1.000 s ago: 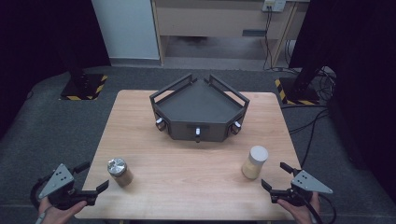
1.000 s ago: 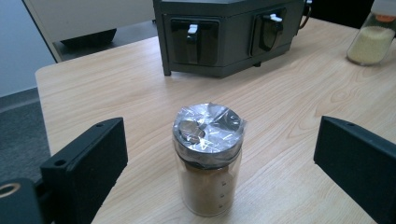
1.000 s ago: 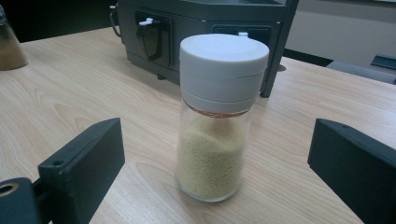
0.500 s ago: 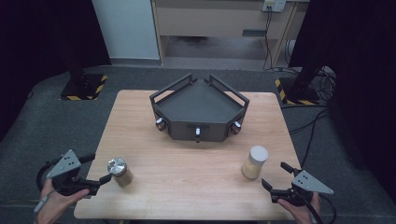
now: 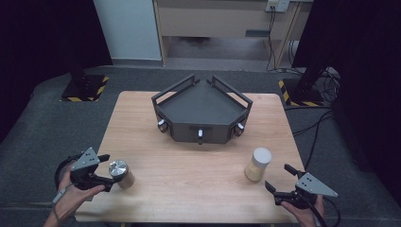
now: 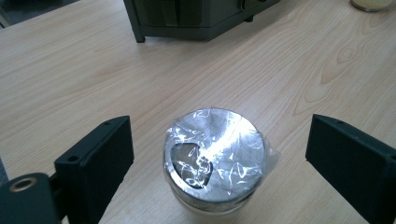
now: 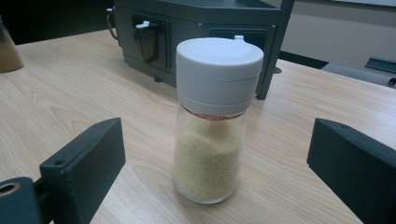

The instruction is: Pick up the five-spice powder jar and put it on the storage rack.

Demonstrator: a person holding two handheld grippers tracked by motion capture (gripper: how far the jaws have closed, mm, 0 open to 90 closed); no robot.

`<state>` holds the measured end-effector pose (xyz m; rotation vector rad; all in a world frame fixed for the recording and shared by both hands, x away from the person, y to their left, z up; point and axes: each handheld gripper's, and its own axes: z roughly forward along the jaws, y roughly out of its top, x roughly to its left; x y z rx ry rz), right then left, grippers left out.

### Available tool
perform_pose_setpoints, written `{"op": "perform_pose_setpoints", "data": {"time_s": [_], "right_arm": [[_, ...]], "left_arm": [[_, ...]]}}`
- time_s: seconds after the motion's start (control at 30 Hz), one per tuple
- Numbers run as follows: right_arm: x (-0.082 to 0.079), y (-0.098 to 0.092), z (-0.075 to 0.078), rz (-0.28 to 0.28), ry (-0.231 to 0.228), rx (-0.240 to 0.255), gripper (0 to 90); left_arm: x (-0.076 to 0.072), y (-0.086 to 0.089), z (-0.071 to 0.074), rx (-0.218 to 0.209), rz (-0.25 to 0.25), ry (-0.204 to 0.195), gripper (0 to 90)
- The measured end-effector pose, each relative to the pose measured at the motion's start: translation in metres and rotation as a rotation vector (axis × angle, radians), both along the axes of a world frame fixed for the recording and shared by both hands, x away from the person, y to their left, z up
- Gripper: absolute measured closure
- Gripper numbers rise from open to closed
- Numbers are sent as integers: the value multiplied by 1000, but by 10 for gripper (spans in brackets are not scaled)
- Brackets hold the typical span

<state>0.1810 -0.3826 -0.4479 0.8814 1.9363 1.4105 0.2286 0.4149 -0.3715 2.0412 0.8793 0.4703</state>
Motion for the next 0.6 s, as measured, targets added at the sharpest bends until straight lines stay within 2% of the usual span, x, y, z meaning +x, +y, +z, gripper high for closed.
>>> {"op": "perform_pose_setpoints", "data": {"time_s": [0.17, 0.3, 0.4, 0.53, 0.6], "right_arm": [[0, 0, 0, -2, -2, -1, 50], [0, 0, 0, -3, 0, -1, 51], [0, 0, 0, -3, 0, -1, 51], [0, 0, 0, -4, 0, 0, 52], [-1, 0, 0, -5, -1, 0, 52]], "left_arm": [[8, -1, -8, 9, -13, 15, 115], [9, 2, -16, -5, -11, 5, 157], [9, 4, -20, -19, -17, -8, 220], [9, 3, -24, -20, -26, -18, 258], [8, 2, -25, -11, -34, -29, 318]]}}
